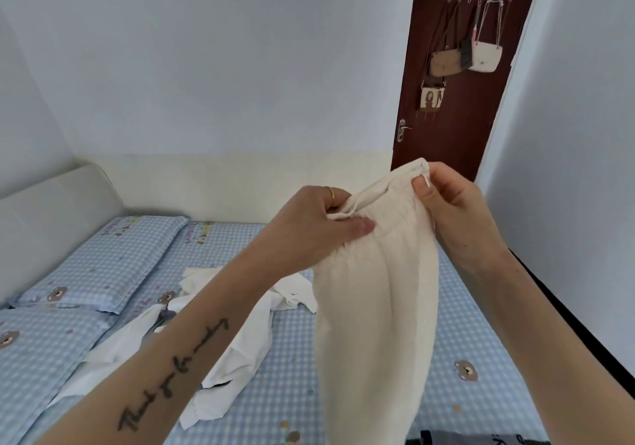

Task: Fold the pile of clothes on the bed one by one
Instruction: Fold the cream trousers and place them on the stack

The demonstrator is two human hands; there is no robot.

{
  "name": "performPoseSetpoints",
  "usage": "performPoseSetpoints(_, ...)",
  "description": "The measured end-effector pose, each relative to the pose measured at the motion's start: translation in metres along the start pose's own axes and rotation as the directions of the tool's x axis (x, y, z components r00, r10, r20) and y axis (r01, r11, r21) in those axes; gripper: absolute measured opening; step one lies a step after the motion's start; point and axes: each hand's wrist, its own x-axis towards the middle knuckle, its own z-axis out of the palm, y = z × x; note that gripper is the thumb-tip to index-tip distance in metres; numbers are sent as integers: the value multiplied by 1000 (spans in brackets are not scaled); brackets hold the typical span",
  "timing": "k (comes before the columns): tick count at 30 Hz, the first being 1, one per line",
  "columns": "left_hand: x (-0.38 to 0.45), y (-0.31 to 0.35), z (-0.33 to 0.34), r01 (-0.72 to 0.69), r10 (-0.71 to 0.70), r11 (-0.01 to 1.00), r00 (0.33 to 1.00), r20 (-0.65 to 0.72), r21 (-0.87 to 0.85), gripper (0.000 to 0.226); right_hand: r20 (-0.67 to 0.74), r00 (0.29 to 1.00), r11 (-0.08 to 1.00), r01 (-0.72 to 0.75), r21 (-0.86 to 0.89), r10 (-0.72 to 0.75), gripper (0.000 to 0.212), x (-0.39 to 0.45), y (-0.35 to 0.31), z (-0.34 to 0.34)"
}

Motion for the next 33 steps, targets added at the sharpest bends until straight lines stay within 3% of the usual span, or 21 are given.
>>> performPoseSetpoints(5,-29,-14,-14,83,-108,966,990,-89,-246,20,76,991,987,121,-103,-113,21,20,-17,34)
performPoseSetpoints(11,-98,-104,-63,232,-327,840,938,-117,-490,38,402,914,983,125,-134,-62,24,28,3,152)
performPoseSetpoints(14,-138,-175,-75,372,-512,764,847,-145,-528,40,545,837,980,77,-185,37,31,6,49,228)
performPoseSetpoints(17,-183,-252,-80,484,-659,664,739,-140,-570,24,659,737,976,-7,-218,152,31,-33,107,305)
performPoseSetpoints(23,-255,-388,-83,677,-838,502,535,-109,-538,12,752,536,923,-194,-333,384,28,-114,211,427)
performPoseSetpoints(30,-323,-544,-124,775,-921,385,355,-159,-501,8,765,444,883,-278,-379,468,23,-181,298,592)
performPoseSetpoints(33,-350,-614,-141,837,-939,344,292,-185,-425,17,776,401,872,-272,-406,486,23,-207,336,663)
